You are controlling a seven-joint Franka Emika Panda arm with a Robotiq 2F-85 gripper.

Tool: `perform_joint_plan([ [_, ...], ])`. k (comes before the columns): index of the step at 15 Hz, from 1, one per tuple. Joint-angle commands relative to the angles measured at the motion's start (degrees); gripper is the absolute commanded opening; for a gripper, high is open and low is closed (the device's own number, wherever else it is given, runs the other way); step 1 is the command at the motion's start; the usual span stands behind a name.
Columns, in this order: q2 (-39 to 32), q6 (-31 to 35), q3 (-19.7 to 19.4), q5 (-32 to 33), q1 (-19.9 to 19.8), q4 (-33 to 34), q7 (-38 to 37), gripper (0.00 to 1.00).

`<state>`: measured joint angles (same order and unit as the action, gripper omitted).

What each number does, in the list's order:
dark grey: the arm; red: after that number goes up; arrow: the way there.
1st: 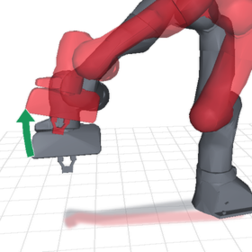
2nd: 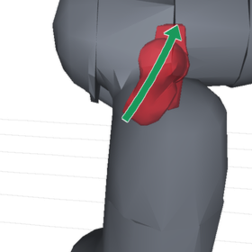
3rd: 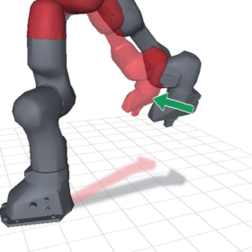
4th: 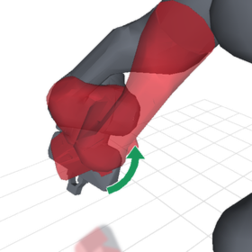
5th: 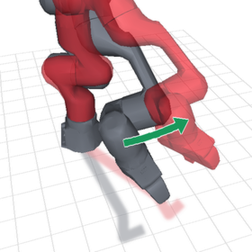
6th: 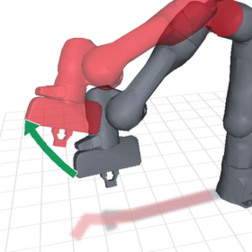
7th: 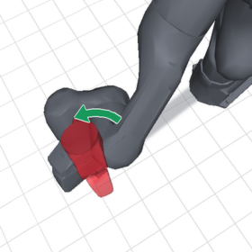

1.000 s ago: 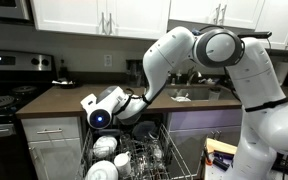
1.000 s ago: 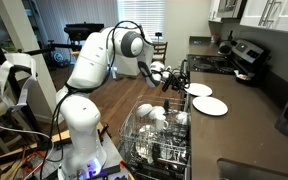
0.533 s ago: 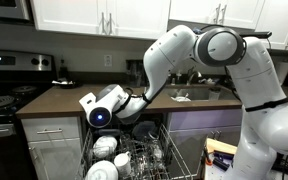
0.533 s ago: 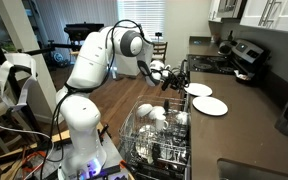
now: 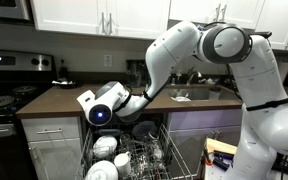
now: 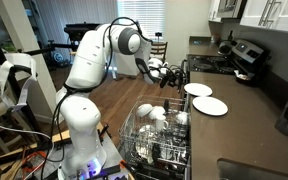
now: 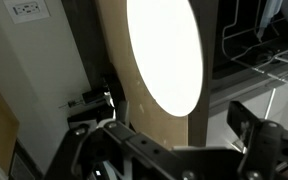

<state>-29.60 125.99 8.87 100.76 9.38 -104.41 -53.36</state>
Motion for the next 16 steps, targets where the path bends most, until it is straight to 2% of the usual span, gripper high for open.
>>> perform_joint_plan([
  [1,3.20,3.95,0.82,0.21,-0.62,-3.26,1.55,1.00],
  [8,4.50,14.13,1.38,-0.21,-1.31,-5.22,2.96,1.00],
  [16,4.84,21.94,0.94,-1.16,-2.41,-5.50,5.87,1.00],
])
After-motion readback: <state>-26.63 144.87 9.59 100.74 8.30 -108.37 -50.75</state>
